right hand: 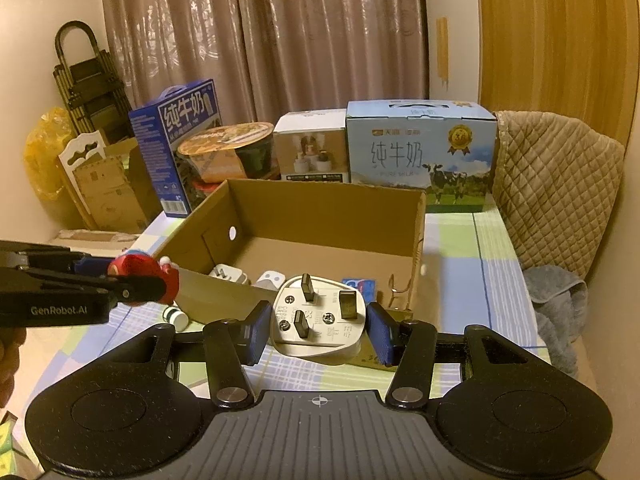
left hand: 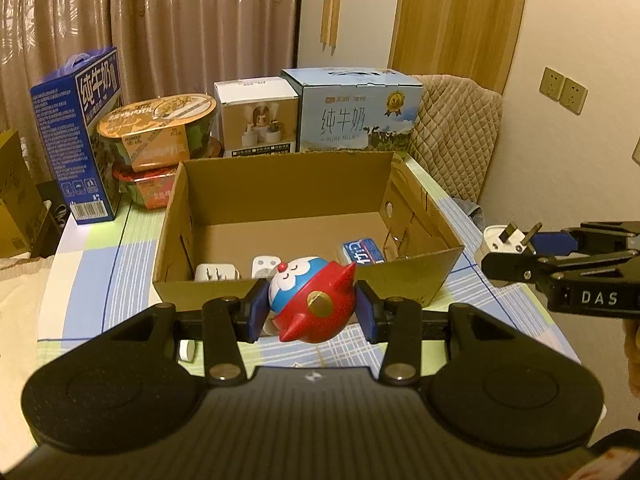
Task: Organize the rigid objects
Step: 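Carry the Doraemon figure with the left gripper while the right gripper carries the UK plug to the box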
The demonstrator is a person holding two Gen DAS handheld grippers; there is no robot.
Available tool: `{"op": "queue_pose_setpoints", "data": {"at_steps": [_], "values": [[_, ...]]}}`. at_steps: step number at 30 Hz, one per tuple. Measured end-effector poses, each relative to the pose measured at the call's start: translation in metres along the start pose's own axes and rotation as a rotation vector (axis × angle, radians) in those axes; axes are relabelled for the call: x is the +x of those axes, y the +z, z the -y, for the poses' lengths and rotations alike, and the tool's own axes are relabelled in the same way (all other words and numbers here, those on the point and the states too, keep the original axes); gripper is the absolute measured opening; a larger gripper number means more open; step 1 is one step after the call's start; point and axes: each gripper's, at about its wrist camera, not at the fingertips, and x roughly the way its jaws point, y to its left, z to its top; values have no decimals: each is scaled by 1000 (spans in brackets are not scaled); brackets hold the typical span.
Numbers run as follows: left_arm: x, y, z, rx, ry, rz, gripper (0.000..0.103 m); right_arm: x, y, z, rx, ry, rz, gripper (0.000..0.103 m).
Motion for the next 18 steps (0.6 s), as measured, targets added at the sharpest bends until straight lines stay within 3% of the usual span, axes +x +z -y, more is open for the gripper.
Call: {"op": "queue_pose_setpoints", "data": {"at_steps": [18], "values": [[33, 29, -13, 13, 11, -5, 40, 28, 21, 6, -12, -4, -12, 48]]}}
